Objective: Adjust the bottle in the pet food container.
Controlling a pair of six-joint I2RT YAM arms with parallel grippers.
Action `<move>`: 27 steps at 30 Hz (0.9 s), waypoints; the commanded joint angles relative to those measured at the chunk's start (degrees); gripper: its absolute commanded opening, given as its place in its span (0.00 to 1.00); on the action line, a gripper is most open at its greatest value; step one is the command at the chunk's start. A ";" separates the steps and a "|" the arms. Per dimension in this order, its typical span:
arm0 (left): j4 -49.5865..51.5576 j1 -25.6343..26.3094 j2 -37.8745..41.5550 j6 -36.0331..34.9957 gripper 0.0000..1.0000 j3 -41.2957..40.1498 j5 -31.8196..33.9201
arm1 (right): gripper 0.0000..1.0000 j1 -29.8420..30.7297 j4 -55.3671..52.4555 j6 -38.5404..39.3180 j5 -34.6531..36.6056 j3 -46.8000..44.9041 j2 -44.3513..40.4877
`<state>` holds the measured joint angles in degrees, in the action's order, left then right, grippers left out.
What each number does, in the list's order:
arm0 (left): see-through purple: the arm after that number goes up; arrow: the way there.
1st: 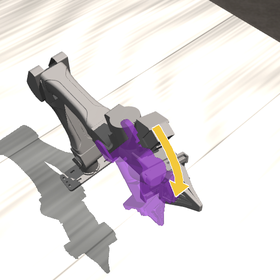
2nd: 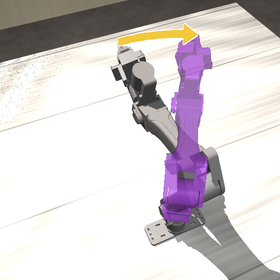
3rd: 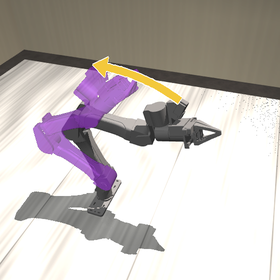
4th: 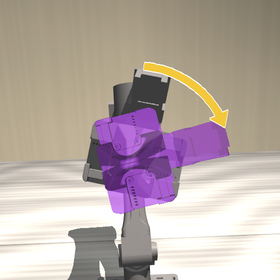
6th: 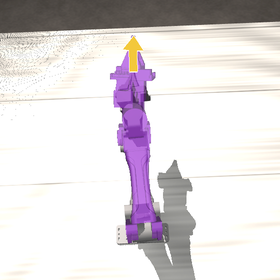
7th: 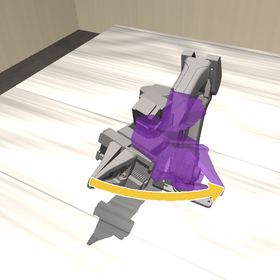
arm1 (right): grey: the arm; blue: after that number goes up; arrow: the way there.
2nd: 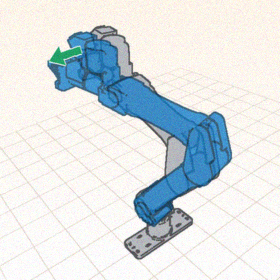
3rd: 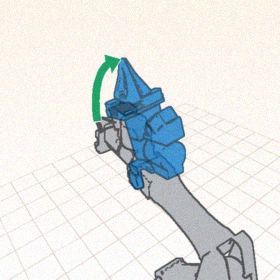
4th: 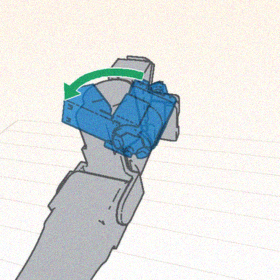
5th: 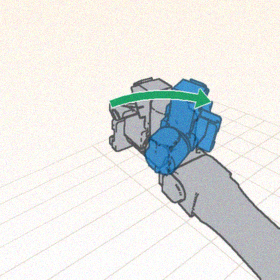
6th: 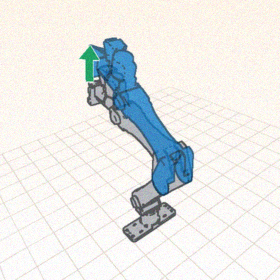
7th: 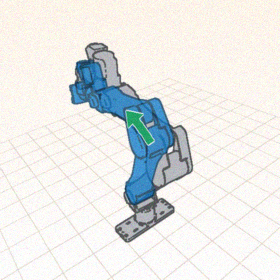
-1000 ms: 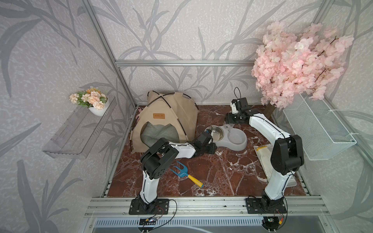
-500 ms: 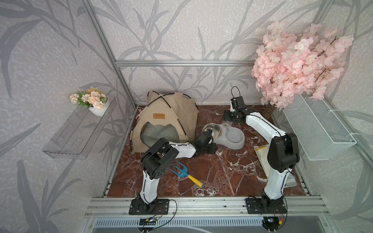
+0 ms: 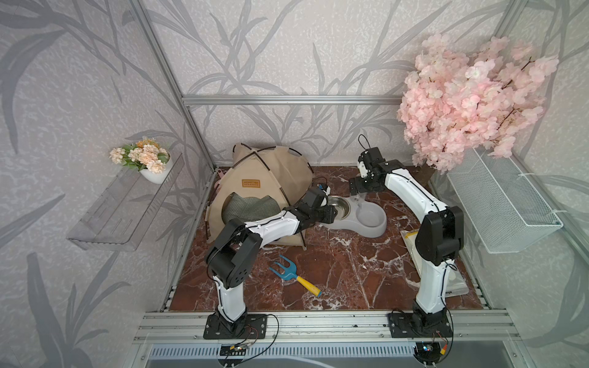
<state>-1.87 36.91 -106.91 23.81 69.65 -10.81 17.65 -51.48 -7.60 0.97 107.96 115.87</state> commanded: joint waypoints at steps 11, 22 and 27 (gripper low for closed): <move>1.07 -0.65 -6.12 -2.39 0.51 2.23 0.48 | 0.99 -2.40 -15.57 12.45 -6.86 8.32 -0.67; -1.13 -0.47 -6.73 0.07 0.50 -0.92 -0.93 | 0.97 -0.71 -22.68 17.17 -4.61 27.25 10.28; -1.13 -0.49 -6.92 -0.07 0.50 -1.82 -1.01 | 0.88 -0.73 -22.96 18.23 -6.87 28.75 12.58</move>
<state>-5.87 36.32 -111.79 23.14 69.82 -11.51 16.97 -71.22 9.21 -4.34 135.20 127.17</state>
